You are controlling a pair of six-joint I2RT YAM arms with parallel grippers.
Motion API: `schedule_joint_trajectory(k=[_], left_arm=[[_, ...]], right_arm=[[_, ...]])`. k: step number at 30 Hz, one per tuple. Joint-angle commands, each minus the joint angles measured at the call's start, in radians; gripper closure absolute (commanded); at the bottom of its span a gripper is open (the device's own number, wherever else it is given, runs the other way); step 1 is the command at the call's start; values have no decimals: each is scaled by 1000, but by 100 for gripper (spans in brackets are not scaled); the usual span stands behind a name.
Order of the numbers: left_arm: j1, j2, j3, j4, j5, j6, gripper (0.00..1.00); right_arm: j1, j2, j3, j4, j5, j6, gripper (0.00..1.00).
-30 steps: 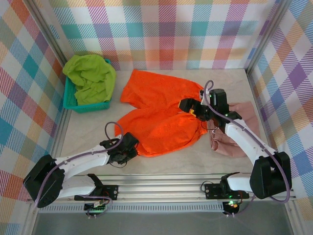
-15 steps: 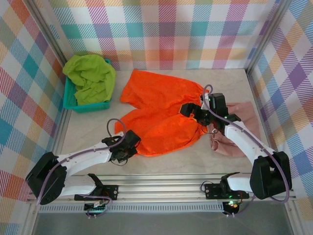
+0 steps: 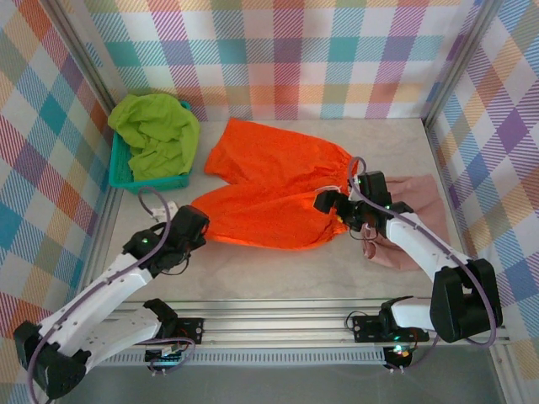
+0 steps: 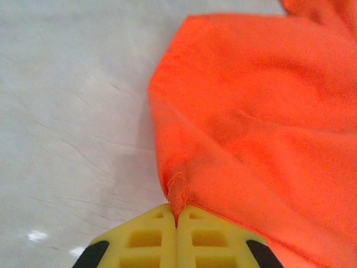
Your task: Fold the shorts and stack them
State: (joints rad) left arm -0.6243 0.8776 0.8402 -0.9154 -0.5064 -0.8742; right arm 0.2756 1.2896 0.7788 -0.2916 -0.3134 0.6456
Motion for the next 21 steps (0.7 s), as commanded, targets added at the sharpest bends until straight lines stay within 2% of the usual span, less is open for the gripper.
schedule_joint_trajectory(k=[1,3,4,5,6,7,11,15,17,21], left_arm=[[11,-35,58,-196,-167,65,95],[11,-46,75,-266,-212,34,74],[11,-54,78,-285,-213,19,59],[11,-69,75,-286,-191,13,38],[11,-86,68,-272,-156,19,29],[11,-102,60,-263,-129,16,24],[11,-169,-10,-267,-49,-123,15],[35,-214,-138,-240,23,-255,14],[70,-231,-198,-208,67,-275,16],[204,-263,-292,-109,192,-241,21]], right_arm=[[-8,20,-38,-31,7,25,1],[-8,23,-56,-18,-8,33,0],[-7,21,-62,-13,-21,36,0],[-8,15,-65,-10,-37,43,1],[-7,7,-69,-10,-56,52,0],[-7,-1,-73,-13,-68,59,1],[-7,-57,-91,-63,-70,96,1],[-6,-109,-136,-78,-50,162,3],[-4,-113,-167,-45,-70,210,7],[13,-85,-200,7,-75,263,14]])
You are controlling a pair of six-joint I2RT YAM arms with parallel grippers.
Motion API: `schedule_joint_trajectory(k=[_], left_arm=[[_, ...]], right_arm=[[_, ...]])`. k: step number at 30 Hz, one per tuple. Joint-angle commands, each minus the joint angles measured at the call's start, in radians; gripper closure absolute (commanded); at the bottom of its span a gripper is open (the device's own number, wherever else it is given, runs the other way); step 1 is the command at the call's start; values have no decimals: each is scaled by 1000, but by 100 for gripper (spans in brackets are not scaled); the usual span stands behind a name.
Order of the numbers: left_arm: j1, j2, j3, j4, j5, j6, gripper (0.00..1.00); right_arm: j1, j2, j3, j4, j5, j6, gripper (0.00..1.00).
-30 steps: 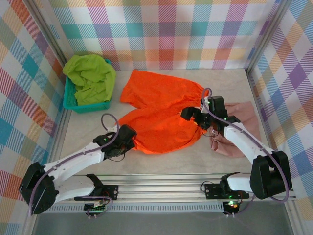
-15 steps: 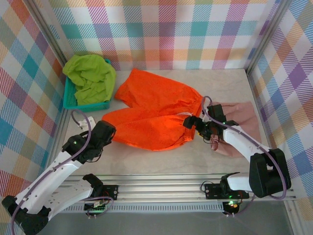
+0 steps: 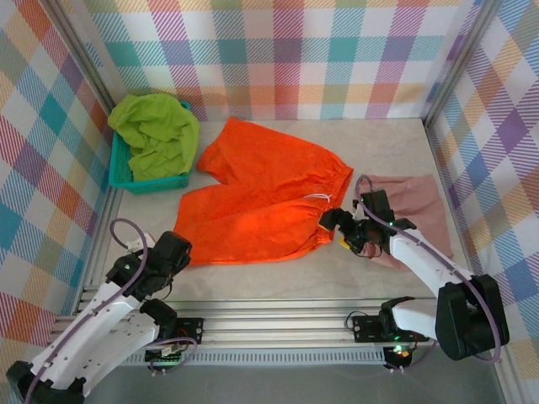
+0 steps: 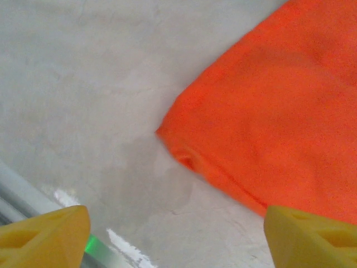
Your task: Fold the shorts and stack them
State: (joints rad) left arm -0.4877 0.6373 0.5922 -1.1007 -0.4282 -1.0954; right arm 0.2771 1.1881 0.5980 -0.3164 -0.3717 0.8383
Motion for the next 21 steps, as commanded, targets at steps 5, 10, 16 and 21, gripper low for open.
schedule_joint_trajectory(k=[5,10,16,21], left_arm=[[253,8,-137,241,284,45,26],[374,66,-184,379,413,80,27],[438,140,-209,472,483,81,31],[455,187,-223,539,508,68,37]], right_arm=[[45,98,-18,98,-7,102,25],[54,162,-15,158,14,130,34],[56,226,6,201,21,136,44],[55,262,23,213,24,137,48]])
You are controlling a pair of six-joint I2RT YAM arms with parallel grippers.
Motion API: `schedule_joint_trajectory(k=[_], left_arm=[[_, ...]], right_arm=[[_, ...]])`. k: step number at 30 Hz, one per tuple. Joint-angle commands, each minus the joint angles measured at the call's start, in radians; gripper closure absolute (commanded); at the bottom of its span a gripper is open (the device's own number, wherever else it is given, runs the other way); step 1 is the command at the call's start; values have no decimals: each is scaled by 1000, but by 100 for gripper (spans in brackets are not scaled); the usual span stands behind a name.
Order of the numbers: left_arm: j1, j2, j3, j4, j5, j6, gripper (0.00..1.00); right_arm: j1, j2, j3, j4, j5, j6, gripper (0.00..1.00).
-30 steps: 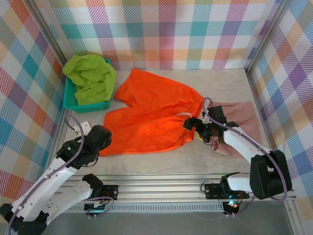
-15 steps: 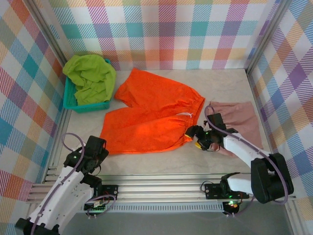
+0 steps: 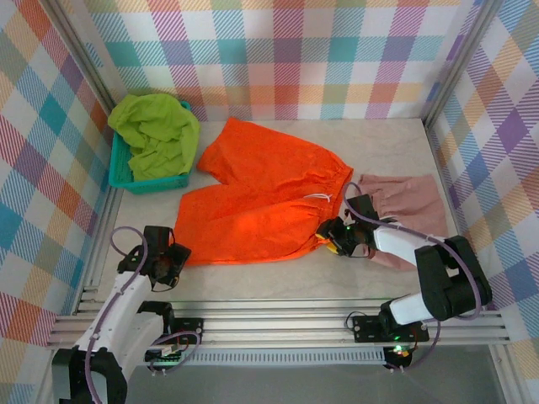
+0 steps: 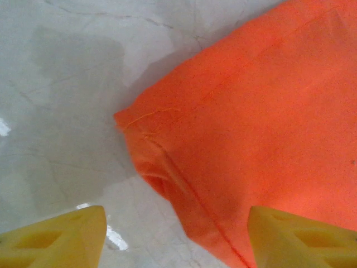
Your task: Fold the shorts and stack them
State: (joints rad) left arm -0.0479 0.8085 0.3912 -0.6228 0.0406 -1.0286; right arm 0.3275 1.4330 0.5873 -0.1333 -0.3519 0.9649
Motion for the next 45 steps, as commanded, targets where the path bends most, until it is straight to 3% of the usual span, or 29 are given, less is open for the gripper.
schedule_joint_trajectory(k=[1,10,14,21,24,35,45], left_arm=[[16,24,-26,67,37,0,38],[19,52,-31,120,-26,33,49],[20,60,-34,160,-52,58,56],[20,88,-19,211,-101,89,85],[23,96,32,140,-152,83,100],[23,-18,503,-112,-133,366,100],[22,73,957,-206,-62,603,100]], right_arm=[[5,23,35,32,4,11,49],[6,74,52,41,14,11,60],[6,91,58,40,27,6,69],[7,91,88,-1,43,-20,88],[7,63,101,-31,50,-37,96],[-10,-193,305,-288,65,-152,100],[-53,-303,506,-455,70,-234,100]])
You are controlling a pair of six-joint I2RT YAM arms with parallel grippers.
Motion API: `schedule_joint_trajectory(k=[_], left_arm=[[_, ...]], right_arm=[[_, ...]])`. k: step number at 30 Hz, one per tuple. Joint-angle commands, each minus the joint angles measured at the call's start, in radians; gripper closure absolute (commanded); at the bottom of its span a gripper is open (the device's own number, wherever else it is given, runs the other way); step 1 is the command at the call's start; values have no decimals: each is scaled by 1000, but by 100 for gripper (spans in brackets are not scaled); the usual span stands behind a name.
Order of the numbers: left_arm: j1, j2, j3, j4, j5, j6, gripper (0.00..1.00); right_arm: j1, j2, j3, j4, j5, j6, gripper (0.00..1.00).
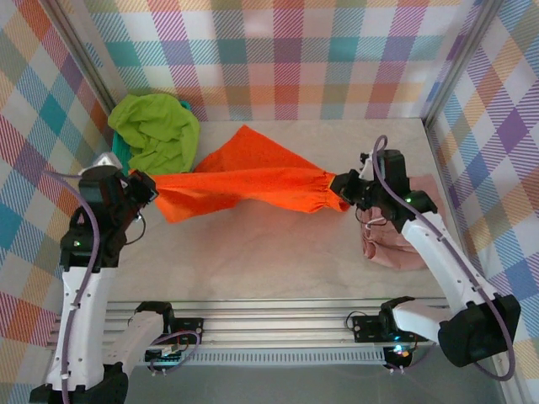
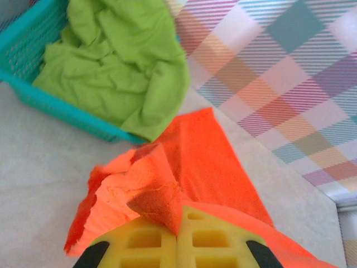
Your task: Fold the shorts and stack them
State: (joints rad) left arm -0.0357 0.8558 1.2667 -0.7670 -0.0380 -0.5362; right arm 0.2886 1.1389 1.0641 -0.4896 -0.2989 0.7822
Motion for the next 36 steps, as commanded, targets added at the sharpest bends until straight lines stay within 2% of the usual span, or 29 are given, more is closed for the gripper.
schedule_joint_trajectory(k=[1,12,15,20,23,27,36], left_arm=[[10,31,105,-68,32,119,100],[10,-47,216,-112,145,184,100],[10,-55,269,-126,196,177,100],[10,-44,300,-159,190,149,100],[10,-7,273,-170,186,142,100],[8,66,192,-108,248,119,100],[-25,310,148,32,203,137,100]], right_arm=[[-16,-16,27,-105,17,-50,100],[-16,-157,-67,-175,-28,-75,100],[-16,-183,-68,-228,-10,-95,100],[-16,-200,-90,-255,36,-103,100],[-17,-166,-99,-241,36,-95,100],[-17,-111,-110,-214,48,-94,100],[-26,9,-105,-175,91,-92,100]])
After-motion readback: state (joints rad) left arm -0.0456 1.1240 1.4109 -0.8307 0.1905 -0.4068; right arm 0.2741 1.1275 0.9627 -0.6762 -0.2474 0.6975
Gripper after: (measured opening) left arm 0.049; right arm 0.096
